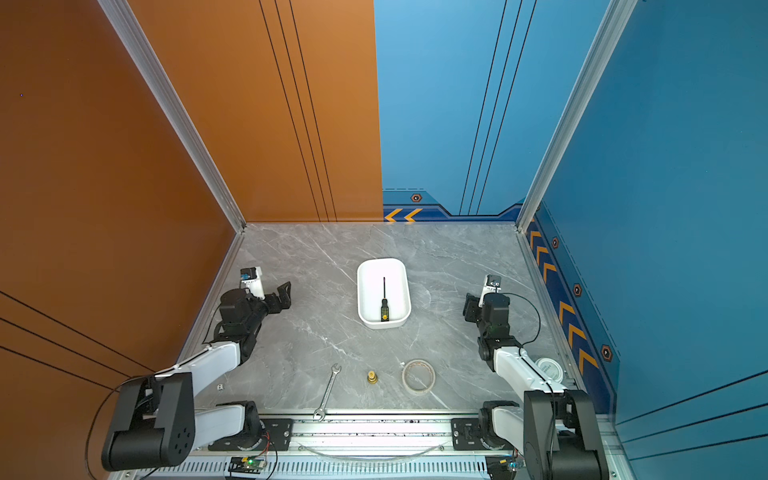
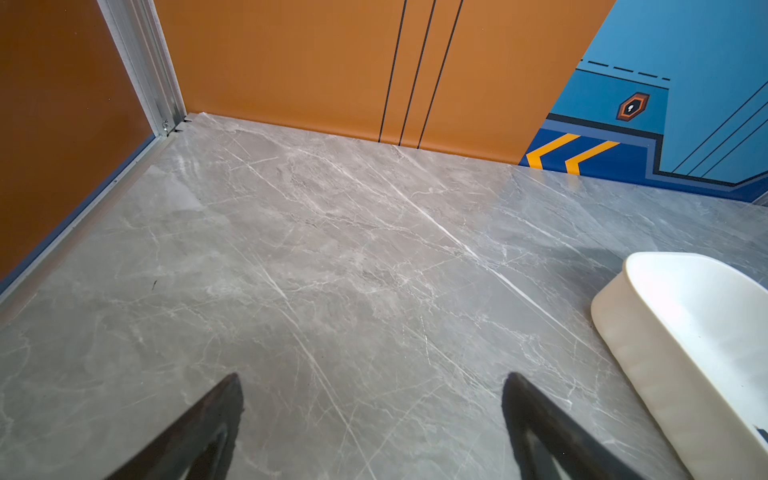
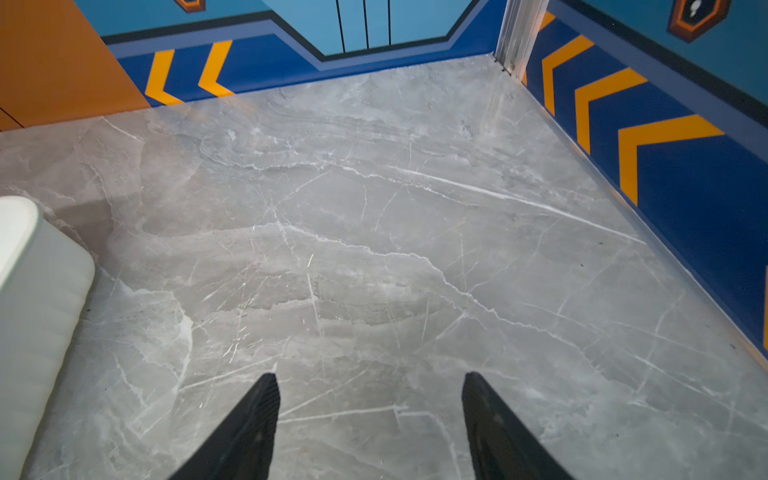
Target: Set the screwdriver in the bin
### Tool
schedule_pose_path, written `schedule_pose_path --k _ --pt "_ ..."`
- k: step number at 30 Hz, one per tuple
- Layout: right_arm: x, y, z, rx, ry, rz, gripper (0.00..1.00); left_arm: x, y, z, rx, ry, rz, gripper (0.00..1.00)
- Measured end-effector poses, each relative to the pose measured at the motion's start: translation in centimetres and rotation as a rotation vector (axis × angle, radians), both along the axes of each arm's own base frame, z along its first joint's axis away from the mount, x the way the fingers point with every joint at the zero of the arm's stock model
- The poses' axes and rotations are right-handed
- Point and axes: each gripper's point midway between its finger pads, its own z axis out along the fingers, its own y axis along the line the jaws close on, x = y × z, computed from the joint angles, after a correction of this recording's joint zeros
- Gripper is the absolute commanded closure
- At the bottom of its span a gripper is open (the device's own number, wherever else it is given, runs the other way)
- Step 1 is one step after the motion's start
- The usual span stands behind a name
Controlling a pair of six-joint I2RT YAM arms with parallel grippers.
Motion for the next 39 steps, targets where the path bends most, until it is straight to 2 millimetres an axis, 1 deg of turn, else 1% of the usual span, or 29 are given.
schedule_pose_path --k 3,5,7,9,12,15,18,21,24,26,30,31,33,35,38,39 --pt "0.5 0.0 0.5 -0.007 -0.068 0.003 0.32 0.1 0.0 0.3 0.02 -0.015 -0.006 0.02" --pt "0.7 0.0 0.2 -0.01 -0.085 0.004 0.32 0.0 0.0 0.4 0.039 -0.038 -0.011 0.02" --pt "1.0 0.0 -0.2 -0.01 -0.09 0.003 0.32 -0.4 0.0 0.0 0.057 -0.059 -0.016 0.02" --pt "1.2 0.0 -0.5 -0.014 -0.096 0.005 0.32 -0.7 -0.1 -1.2 0.072 -0.056 -0.021 0.02" --pt "1.7 -0.1 -0.1 -0.022 -0.129 0.002 0.32 -0.8 -0.1 -2.9 0.081 -0.026 -0.025 0.02" --pt "2.2 -0.2 -0.2 -0.03 -0.144 0.001 0.32 -0.4 0.0 -3.6 0.09 -0.024 -0.028 0.02" --pt "2.6 -0.2 -0.9 -0.034 -0.144 0.001 0.32 -0.1 0.0 -4.2 0.091 -0.025 -0.029 0.02" --pt "2.8 -0.2 -1.8 -0.038 -0.138 0.001 0.32 0.2 0.0 -4.6 0.096 -0.029 -0.03 0.02" --pt "2.8 -0.1 -2.5 -0.045 -0.135 0.006 0.31 0.3 0.0 -4.5 0.099 -0.041 -0.031 0.02" --pt "2.8 0.0 -2.3 -0.052 -0.144 0.006 0.31 0.5 0.0 -4.4 0.1 -0.051 -0.032 0.02" --pt "3.0 -0.1 -2.0 -0.063 -0.154 0.005 0.29 0.9 -0.3 -5.1 0.109 -0.029 -0.043 0.02" --pt "3.2 -0.1 -1.9 -0.064 -0.152 0.005 0.28 1.1 -0.4 -5.0 0.111 -0.028 -0.046 0.02" --pt "3.9 0.0 -1.7 -0.067 -0.14 0.007 0.26 1.7 -0.4 -4.8 0.118 -0.026 -0.045 0.02" --pt "4.6 0.0 -1.1 -0.064 -0.143 0.012 0.22 2.2 -0.4 -4.5 0.127 -0.025 -0.038 0.02" --pt "4.9 0.0 -1.0 -0.061 -0.143 0.017 0.15 2.4 -0.6 -4.4 0.135 -0.02 -0.038 0.02" --pt "4.9 0.0 -1.1 -0.061 -0.136 0.019 0.01 2.3 -0.6 -4.6 0.136 -0.014 -0.035 0.02"
